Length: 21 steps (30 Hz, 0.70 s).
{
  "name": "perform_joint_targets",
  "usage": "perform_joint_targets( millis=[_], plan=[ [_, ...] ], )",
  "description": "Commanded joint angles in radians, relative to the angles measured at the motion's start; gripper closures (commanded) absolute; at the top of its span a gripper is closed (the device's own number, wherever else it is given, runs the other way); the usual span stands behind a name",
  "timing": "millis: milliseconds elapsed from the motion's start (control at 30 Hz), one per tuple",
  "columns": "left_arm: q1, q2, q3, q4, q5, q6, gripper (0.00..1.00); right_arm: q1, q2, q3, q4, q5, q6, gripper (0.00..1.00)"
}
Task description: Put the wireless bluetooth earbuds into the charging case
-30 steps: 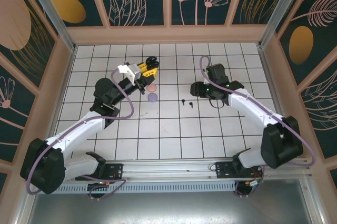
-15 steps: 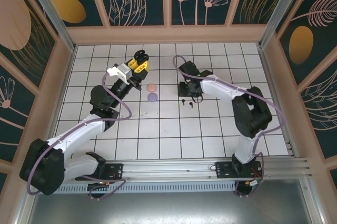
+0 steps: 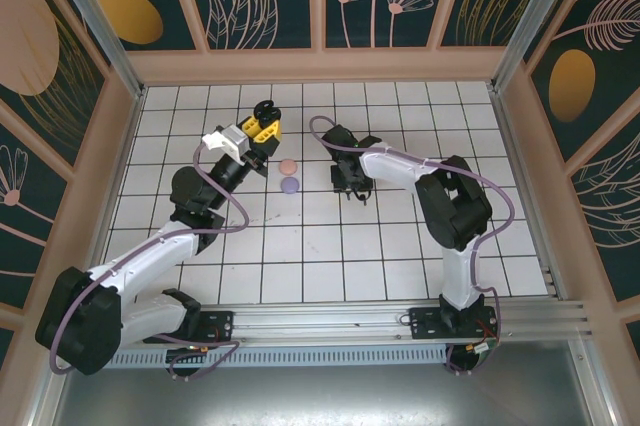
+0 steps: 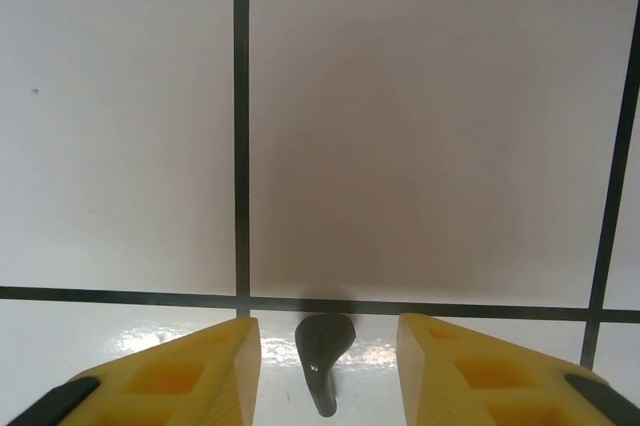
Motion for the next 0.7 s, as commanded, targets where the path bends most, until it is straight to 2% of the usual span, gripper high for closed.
perform_joint_targets(
  millis=[0, 667],
  plan=[
    [-0.003, -0.024, -0.006, 0.019, 0.001, 0.017, 1.0, 0.008, 0.025, 0.031, -0.028, 0.018, 0.017, 0.61],
    [-0.002, -0.033, -0.012, 0.011, 0.014, 0.018, 1.0, 0.01, 0.076, 0.031, -0.001, 0.003, 0.018, 0.69]
  ],
)
